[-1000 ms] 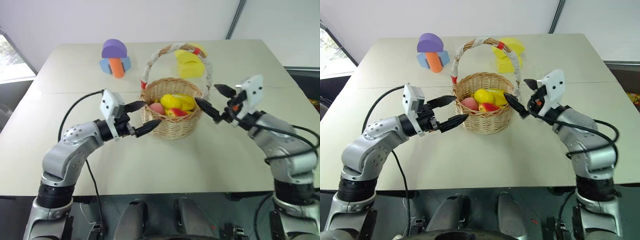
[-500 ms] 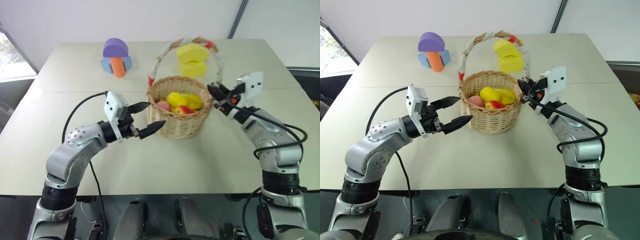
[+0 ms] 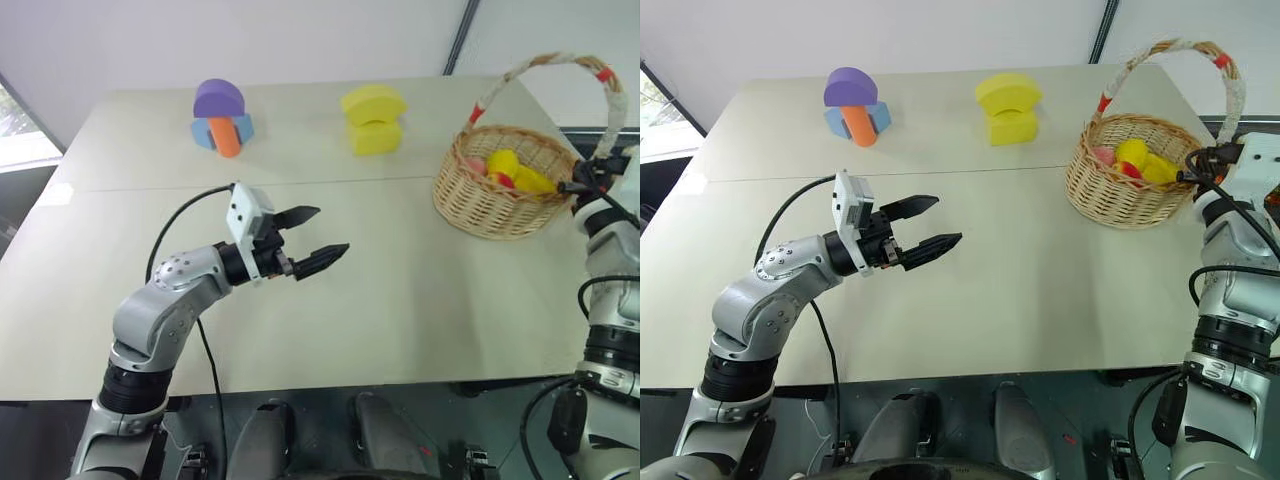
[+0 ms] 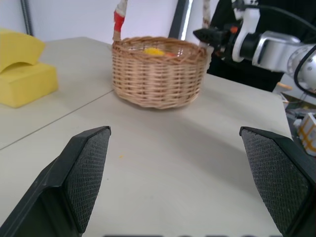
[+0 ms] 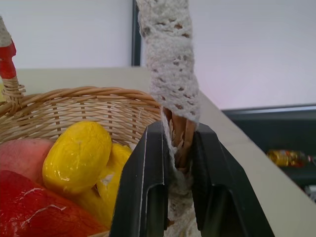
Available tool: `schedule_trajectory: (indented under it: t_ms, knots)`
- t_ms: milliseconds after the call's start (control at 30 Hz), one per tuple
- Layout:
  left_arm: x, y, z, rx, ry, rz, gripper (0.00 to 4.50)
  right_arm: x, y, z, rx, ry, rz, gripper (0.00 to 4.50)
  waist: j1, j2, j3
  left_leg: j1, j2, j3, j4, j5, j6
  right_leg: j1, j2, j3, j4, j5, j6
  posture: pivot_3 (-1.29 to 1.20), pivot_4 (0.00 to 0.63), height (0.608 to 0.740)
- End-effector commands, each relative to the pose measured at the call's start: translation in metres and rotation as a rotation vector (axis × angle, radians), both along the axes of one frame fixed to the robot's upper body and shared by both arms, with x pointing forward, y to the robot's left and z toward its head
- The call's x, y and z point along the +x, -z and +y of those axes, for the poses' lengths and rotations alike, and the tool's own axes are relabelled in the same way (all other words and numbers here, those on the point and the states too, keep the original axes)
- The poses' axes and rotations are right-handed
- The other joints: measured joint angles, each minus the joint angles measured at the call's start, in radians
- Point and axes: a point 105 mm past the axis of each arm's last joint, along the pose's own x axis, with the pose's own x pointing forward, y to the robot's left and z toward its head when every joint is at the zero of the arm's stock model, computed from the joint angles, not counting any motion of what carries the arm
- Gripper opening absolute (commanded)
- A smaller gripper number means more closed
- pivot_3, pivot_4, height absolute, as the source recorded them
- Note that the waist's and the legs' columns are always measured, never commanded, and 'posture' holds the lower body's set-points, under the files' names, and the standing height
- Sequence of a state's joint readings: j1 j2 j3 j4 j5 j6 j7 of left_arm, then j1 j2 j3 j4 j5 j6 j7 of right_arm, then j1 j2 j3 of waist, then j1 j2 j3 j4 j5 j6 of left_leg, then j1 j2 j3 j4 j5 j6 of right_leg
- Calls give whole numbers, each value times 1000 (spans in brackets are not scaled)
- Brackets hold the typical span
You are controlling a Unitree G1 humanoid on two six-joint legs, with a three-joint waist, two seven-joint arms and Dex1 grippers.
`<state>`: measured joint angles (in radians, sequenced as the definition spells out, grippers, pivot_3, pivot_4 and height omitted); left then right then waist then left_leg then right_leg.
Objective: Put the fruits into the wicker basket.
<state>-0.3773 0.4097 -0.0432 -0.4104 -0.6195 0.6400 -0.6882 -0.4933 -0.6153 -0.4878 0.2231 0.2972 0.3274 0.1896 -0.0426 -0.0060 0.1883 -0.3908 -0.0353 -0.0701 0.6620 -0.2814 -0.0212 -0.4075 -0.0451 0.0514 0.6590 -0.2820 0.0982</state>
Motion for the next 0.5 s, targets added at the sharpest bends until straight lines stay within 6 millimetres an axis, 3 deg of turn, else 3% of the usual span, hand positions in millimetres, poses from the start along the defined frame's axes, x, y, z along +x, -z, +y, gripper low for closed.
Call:
schedule_trajectory:
  t_ms: [33, 167, 267, 367, 500]
  knots:
    - [-1, -8, 0, -11, 4, -46, 4500, -9, -30, 2, -39, -20, -105, 1973, 0, 0, 0, 0, 0, 0, 0, 0, 0, 0, 0, 0, 0, 0, 0, 0, 150, 740]
    - [1, -5, 4, -5, -12, -40, 4500, -20, -38, 4, -102, -8, -107, 3843, 5, 0, 0, 0, 0, 0, 1, 0, 0, 0, 0, 0, 1, 0, 0, 0, 150, 740]
    - [5, -2, 13, -3, -46, -31, 4500, -41, -34, -2, -132, -20, -81, 3843, 15, 0, 0, 0, -1, 0, 1, 0, 0, 0, 0, 0, 1, 0, 0, 0, 150, 740]
    - [11, 5, 24, 10, -92, -19, 4500, -59, -14, -3, -182, -97, 14, 3843, 31, 0, 0, 0, -1, -1, 1, 0, 1, 1, -1, 0, 0, 0, 0, 0, 150, 740]
    - [21, 24, 44, 55, -181, -6, 4500, -77, 3, 42, -207, -401, 53, 3843, 26, 0, 0, 0, -1, -1, 1, -1, 1, 2, -1, 0, -2, 0, 0, 0, 150, 740]
